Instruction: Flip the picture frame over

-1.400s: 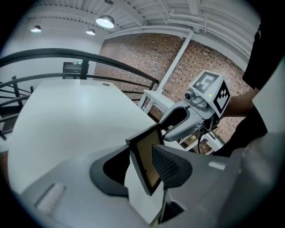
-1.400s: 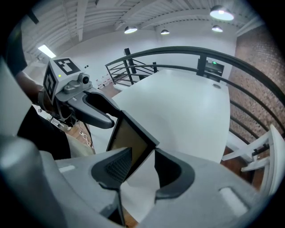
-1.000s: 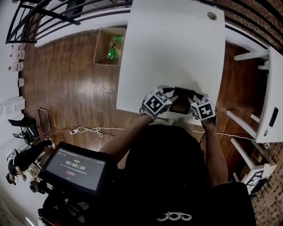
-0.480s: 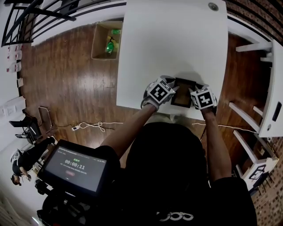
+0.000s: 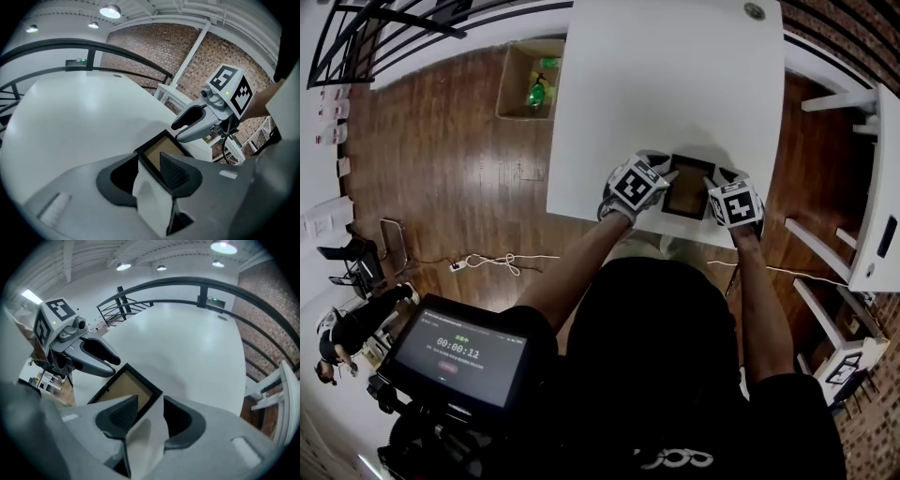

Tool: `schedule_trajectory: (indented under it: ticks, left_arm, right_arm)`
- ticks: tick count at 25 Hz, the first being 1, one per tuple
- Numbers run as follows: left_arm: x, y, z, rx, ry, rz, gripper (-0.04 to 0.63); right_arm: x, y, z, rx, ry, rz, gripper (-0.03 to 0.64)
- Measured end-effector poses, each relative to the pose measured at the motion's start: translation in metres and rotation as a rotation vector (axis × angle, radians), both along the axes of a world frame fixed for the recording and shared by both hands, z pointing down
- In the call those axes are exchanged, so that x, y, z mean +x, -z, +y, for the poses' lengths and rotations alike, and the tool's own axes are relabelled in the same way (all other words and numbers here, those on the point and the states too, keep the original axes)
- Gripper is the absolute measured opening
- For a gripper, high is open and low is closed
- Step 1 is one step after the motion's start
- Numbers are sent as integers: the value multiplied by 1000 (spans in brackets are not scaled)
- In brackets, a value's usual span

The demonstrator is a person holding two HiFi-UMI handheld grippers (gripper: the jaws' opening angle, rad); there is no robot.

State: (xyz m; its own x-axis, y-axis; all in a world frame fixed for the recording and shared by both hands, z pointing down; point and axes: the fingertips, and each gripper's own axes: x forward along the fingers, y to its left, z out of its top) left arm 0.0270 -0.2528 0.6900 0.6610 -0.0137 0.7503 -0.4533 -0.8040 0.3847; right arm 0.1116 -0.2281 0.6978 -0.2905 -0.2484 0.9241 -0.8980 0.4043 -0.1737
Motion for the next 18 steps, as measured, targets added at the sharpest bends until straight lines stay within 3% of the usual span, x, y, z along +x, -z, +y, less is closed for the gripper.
schedule_trajectory:
  ticks: [5, 9, 12, 18]
  left_arm:
    - [5, 38, 38, 60, 43, 77, 143]
    - [8, 73, 67, 106, 112, 139, 90]
    - [3, 99, 97, 147, 170, 180, 18]
    - [7, 165, 176, 218, 249, 271, 15]
  right_arm:
    - [6, 51, 39, 165, 27, -43, 145]
    - [12, 96, 63, 337, 67, -86, -3]
    - [8, 120, 88, 410, 90, -131, -6]
    - [2, 188, 154, 627, 152, -238, -6]
